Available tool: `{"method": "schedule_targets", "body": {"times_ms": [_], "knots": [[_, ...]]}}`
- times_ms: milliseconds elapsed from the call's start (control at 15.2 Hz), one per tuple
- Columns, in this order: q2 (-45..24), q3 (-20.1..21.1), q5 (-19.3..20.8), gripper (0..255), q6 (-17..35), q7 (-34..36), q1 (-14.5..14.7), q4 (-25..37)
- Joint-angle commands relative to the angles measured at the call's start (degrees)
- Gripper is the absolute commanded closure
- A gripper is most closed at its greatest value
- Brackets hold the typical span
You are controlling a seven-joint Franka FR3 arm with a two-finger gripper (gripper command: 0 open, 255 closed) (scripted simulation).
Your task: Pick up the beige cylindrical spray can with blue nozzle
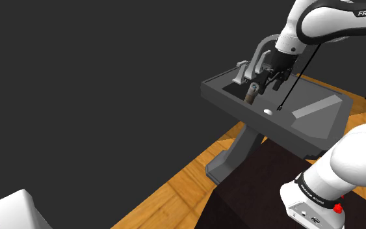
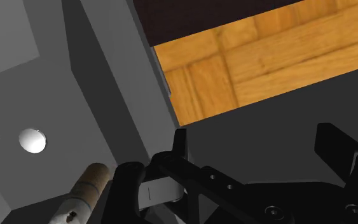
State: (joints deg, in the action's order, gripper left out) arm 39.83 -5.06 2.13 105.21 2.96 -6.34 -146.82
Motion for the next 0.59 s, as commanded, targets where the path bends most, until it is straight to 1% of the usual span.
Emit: {"method": "schedule_targets", "body": {"times_ms": [0,264,528], "knots": [[-2.16,-1.32,1.00,0,4.44,-0.86,-0.95,-0.77],[-7.62,-4.45,2.69,0,12.90,-2.98,-2.81,-1.01],[-14.04,-7.69,3.42,0,21.09,-5.30,-4.19,-0.01]]}}
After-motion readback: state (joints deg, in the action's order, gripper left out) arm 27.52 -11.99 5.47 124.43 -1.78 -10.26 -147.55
